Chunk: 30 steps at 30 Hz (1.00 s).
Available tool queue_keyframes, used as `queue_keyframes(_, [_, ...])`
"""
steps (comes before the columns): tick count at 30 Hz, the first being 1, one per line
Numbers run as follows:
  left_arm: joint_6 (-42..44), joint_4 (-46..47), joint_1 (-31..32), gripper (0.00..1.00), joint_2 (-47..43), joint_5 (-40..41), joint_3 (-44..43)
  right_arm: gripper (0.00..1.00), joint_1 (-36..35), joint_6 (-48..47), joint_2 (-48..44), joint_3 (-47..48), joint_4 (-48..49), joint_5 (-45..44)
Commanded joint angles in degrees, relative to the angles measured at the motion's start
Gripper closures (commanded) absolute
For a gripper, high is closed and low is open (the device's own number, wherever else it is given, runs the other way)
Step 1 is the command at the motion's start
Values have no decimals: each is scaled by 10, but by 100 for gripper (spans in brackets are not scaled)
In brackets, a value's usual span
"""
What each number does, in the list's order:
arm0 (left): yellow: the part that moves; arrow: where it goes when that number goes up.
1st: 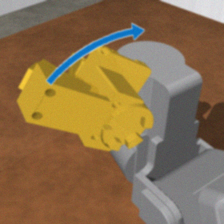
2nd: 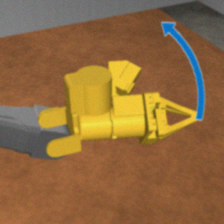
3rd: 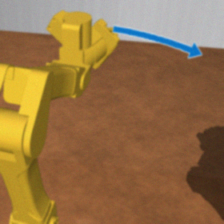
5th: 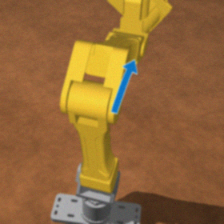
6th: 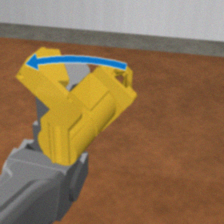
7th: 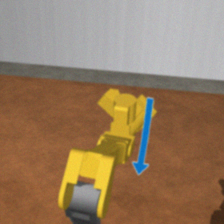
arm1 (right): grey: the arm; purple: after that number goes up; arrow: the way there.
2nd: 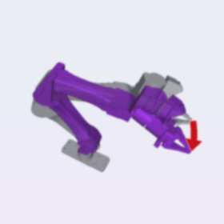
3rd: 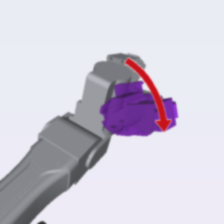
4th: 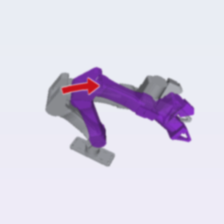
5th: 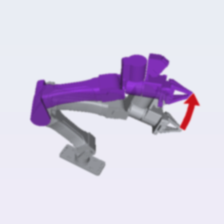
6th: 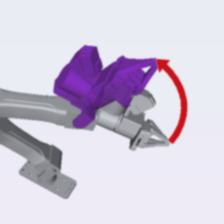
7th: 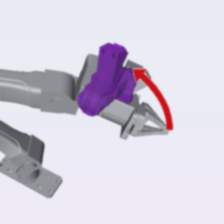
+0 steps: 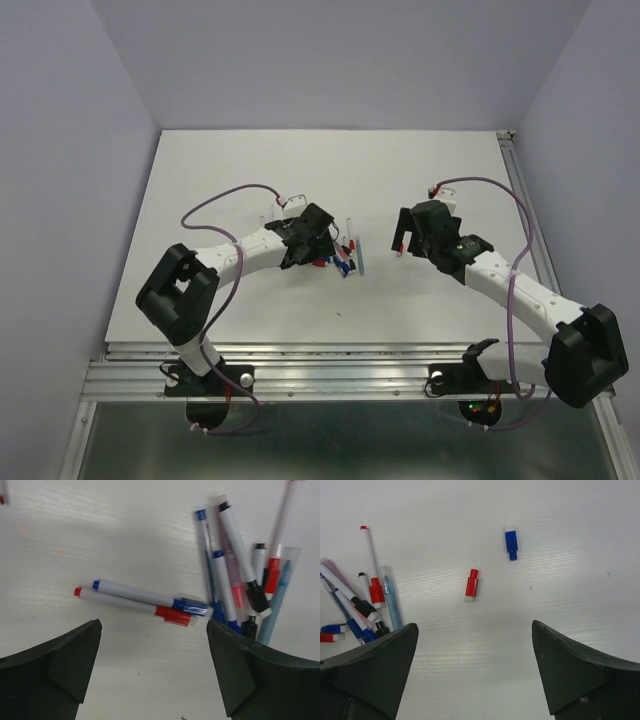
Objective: Open the pen caps
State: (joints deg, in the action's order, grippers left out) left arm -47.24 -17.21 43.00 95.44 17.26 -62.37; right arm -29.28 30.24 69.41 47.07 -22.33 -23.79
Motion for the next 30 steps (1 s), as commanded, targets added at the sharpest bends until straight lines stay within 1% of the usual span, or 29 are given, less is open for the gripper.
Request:
queue_keyframes(1, [-88, -67, -5, 1, -52, 42, 49, 0, 3, 3, -2, -7, 12, -9])
queue_keyframes(4, [-116, -73, -6, 1, -54, 51, 58, 0, 3, 2, 5, -7, 18, -1])
queue_keyframes(9, [-135, -100, -13, 1, -32, 66, 39, 0, 3, 0, 13, -5, 18, 1])
queue_keyframes(18, [-134, -90, -25, 1, -7, 59, 35, 0, 3, 1, 5, -7, 14, -7])
queue_keyframes(22, [-135, -88, -25, 4, 12, 59, 27, 0, 3, 2, 5, -5, 13, 2])
queue_keyframes(30, [-141, -80, -27, 4, 16, 61, 31, 0, 3, 3, 6, -7, 20, 19])
